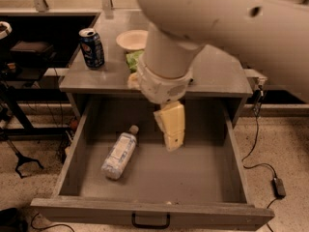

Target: Pick blue plastic bottle from top drawer and place on counter

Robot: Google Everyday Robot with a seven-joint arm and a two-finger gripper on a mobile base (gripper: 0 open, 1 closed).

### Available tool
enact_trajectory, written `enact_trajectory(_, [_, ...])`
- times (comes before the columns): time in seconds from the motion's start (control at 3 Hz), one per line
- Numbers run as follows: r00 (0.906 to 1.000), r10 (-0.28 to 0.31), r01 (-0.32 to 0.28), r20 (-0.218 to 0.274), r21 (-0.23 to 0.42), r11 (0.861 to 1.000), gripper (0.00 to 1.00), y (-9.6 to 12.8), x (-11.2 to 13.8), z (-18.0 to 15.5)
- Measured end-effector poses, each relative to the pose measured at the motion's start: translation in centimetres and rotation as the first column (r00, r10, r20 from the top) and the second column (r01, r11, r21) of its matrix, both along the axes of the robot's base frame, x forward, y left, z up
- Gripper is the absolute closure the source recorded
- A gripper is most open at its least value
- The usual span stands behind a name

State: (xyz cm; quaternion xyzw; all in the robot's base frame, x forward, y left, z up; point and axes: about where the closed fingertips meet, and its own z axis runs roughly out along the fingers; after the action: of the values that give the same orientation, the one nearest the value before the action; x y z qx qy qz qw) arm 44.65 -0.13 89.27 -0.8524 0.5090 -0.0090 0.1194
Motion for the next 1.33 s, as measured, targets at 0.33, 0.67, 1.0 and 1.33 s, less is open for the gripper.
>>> enact_trajectory(0.33, [0.9844,0.166,-0.170,-0.058,-0.060,0.984,0.00,4.3,1.4,-4.3])
enact_trajectory(0.67, [0.9844,0.166,-0.170,-0.058,-0.060,0.984,0.00,4.3,1.4,-4.3])
enact_trajectory(1.0, [0.9696,0.226,-0.235,-0.095,-0.099,0.967,0.00,5.5,1.9,-6.8])
enact_trajectory(1.33, [0.9544,0.264,-0.280,-0.139,-0.105,0.954,0.00,6.0,3.2,-11.2])
